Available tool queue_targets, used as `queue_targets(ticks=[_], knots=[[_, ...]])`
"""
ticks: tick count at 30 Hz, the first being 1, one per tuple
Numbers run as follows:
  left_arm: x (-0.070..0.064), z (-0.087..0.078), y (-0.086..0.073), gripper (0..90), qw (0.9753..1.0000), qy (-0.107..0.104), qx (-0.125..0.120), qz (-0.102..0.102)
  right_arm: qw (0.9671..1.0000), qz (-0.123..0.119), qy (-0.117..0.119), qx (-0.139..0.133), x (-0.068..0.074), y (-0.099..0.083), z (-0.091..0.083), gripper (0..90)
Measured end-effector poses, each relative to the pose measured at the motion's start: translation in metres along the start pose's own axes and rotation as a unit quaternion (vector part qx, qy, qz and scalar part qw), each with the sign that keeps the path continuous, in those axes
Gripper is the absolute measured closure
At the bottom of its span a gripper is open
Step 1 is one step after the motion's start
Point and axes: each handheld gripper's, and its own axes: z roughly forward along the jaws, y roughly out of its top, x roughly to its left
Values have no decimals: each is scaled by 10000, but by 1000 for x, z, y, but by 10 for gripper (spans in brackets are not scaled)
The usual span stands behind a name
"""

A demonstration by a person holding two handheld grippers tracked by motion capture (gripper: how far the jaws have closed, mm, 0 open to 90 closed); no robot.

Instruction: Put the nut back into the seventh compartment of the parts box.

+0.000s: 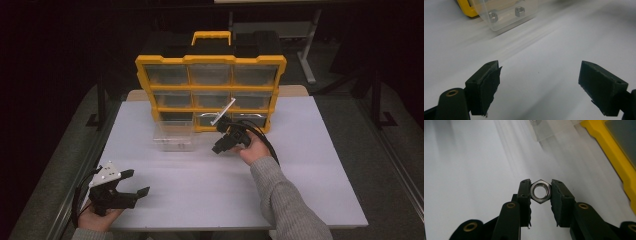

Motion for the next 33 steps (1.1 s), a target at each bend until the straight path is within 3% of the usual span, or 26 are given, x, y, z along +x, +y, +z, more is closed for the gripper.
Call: queue_targets(ticks=[16, 26, 33], knots=[[0, -1, 0, 170, 10000, 17, -25, 15, 9999, -117, 43, -54, -2, 37, -21, 691], [1, -1, 0, 170, 10000, 22, -12, 23, 9996, -233, 121, -127, 1, 60, -24, 691], [1, -2, 0, 170, 10000, 20, -21, 2, 9995, -296, 103, -32, 8, 81, -22, 691]])
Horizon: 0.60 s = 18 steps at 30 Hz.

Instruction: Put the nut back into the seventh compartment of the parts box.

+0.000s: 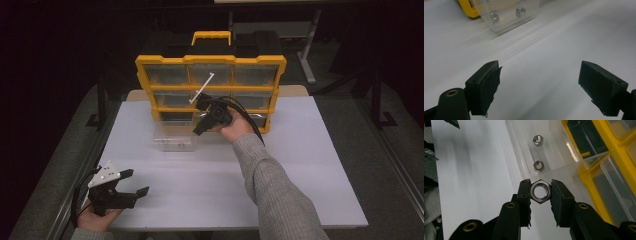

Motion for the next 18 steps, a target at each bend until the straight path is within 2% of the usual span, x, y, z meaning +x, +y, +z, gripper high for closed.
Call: queue_targets(ticks=[2, 18], knots=[[0, 0, 0, 170, 10000, -3, 4, 6, 10000, -77, -4, -16, 0, 5, 1, 691], [1, -1, 0, 170, 10000, -5, -23, -13, 9997, -202, 15, 109, 3, 47, 16, 691]])
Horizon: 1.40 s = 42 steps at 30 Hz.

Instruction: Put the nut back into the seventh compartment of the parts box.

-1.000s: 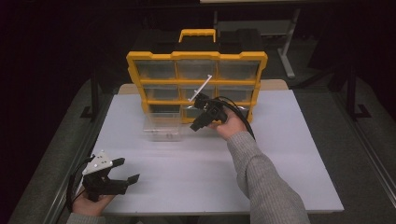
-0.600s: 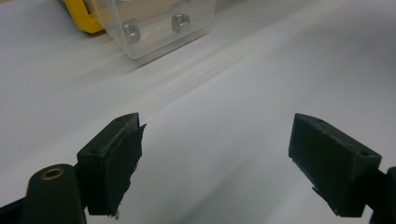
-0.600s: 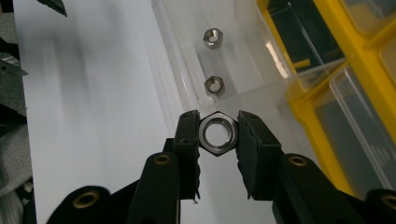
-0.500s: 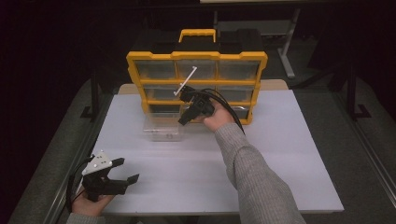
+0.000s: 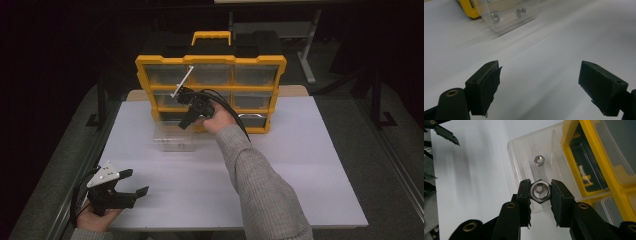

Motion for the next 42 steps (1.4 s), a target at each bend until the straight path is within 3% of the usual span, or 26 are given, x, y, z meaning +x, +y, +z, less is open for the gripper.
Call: queue_targets(ticks=[8, 25, 28, 34, 40, 42], knots=[[1, 0, 0, 170, 10000, -3, 50, 75, 9999, 0, -31, 98, 0, 14, 20, 690], [2, -1, 0, 170, 10000, 4, 58, 46, 9991, 162, -49, 379, -7, 16, 60, 683], [2, -1, 0, 170, 10000, 2, 68, 32, 9992, 173, -30, 351, -9, 16, 63, 640], [2, 0, -1, 170, 10000, 0, 71, 45, 9995, 200, -77, 229, -7, 13, 52, 614], [1, 0, -1, 170, 10000, 11, 18, -26, 9997, 249, -84, 15, -4, -1, 28, 589], [3, -1, -1, 170, 10000, 30, 79, 51, 9996, 237, -138, -46, -3, -9, 18, 583]])
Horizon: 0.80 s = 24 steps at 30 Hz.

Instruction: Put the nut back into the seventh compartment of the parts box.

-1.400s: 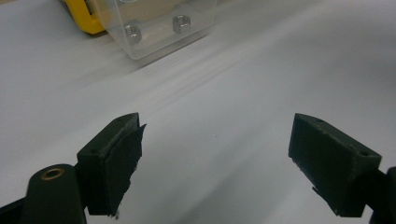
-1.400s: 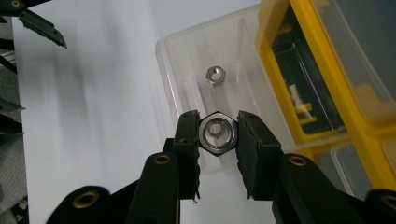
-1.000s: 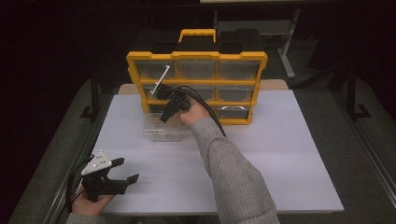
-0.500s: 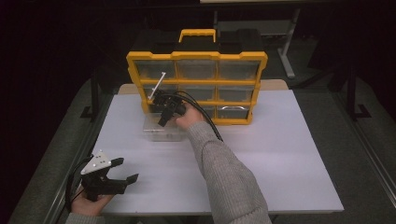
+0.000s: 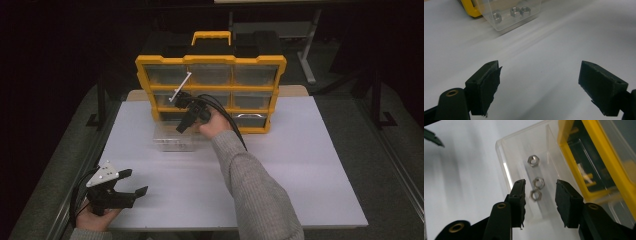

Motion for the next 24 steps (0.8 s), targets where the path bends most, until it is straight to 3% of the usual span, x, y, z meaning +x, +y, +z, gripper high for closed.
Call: queue_targets(ticks=[1, 10, 24], knots=[[-1, 1, 0, 170, 10000, -3, -27, -74, 10000, 22, -21, -15, 0, -4, -5, 581], [-1, 0, 0, 170, 10000, -3, -39, -59, 9993, 98, -110, -337, 2, -38, -42, 543], [-1, 2, 0, 167, 10000, 18, -31, -75, 9968, 362, -241, -670, -4, -102, -70, 521]])
